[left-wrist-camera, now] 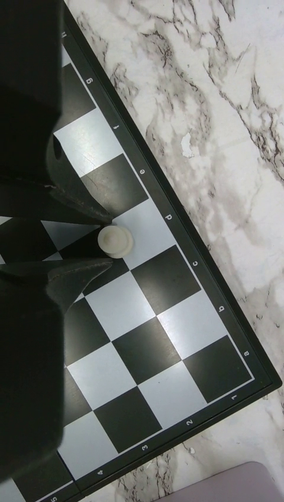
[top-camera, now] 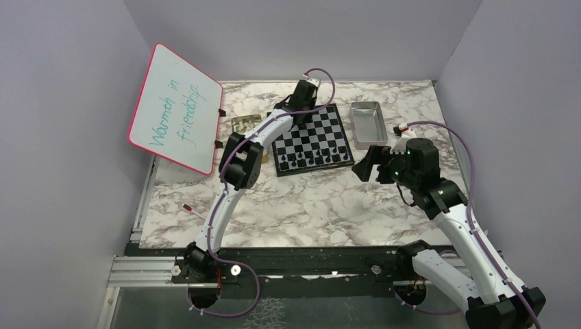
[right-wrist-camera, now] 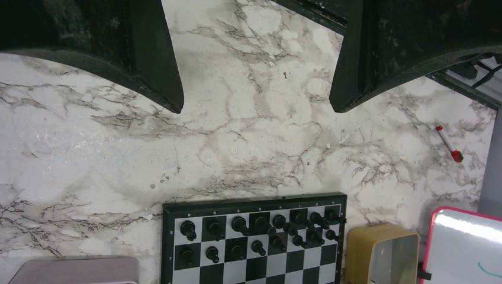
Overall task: Set up the chess pieces on the board
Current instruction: Place the chess piece on the chessboard, then pick up the chess piece from the storage box.
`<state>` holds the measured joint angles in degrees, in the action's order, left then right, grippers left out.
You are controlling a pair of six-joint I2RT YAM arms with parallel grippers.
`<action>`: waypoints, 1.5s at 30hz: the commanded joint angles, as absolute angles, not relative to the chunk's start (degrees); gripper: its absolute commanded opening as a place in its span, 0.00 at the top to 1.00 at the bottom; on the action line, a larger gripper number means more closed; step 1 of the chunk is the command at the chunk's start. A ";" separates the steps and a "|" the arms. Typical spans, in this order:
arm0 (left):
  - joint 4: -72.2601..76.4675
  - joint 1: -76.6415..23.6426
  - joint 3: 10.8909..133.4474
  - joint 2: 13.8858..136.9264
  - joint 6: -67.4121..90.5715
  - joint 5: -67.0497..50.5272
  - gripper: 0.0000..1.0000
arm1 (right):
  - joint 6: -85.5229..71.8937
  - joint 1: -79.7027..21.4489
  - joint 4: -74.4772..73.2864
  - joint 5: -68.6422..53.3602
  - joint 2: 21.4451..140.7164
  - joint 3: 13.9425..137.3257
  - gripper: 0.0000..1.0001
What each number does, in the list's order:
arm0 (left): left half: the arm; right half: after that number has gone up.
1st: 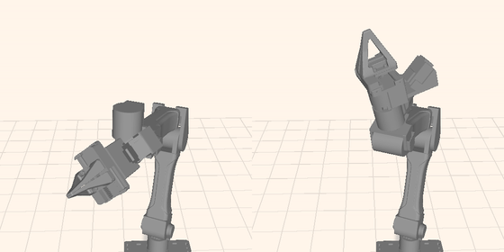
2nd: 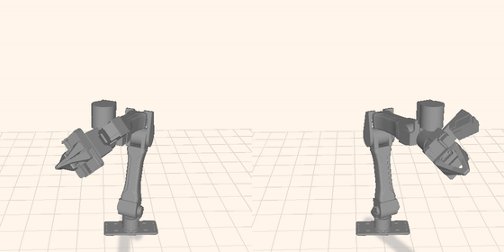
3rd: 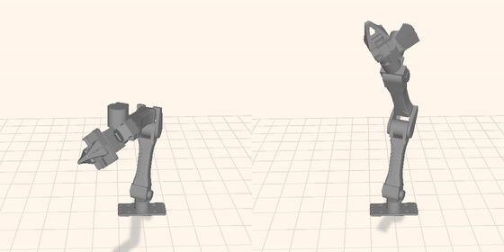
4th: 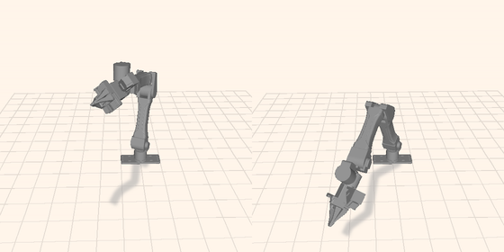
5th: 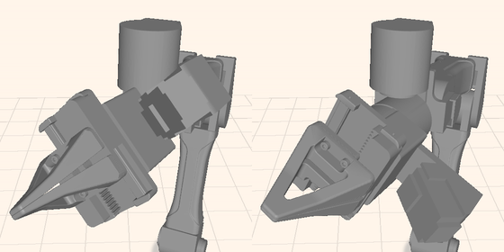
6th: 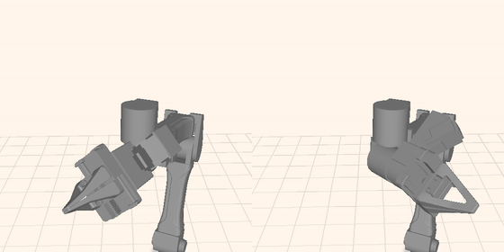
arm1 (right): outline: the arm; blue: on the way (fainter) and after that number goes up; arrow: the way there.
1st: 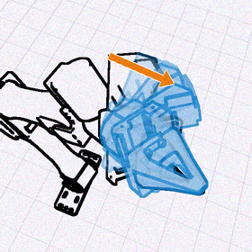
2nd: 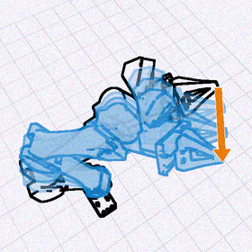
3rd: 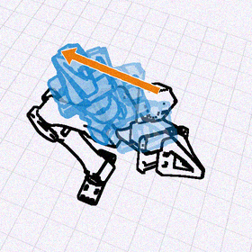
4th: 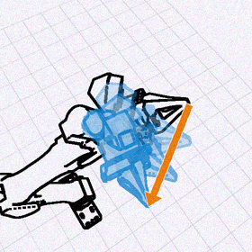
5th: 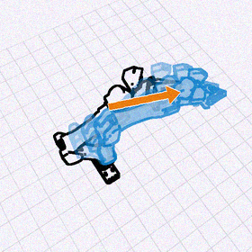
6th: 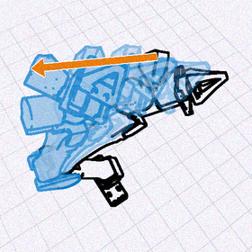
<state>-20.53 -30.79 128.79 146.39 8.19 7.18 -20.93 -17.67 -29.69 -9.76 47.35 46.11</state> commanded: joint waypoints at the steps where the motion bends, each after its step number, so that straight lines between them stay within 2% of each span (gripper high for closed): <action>1: -20.39 -31.03 129.86 145.17 8.96 9.38 0.75 | -20.22 -17.65 -30.30 -8.34 46.50 46.89 0.00; 6: -20.22 -31.03 131.44 146.27 8.31 10.16 0.80 | -20.21 -17.59 -30.17 -8.30 46.60 46.92 0.00; 36: -18.55 -31.03 130.89 146.67 7.70 9.51 0.80 | -20.21 -17.60 -29.62 -8.25 47.61 46.96 0.00; 42: -17.54 -31.03 124.24 141.08 8.17 9.11 0.77 | -20.38 -17.65 -29.32 -8.53 47.61 47.20 0.00; 45: -17.06 -31.05 120.58 137.36 8.06 6.94 0.66 | -20.48 -17.58 -29.29 -8.94 47.48 47.40 0.00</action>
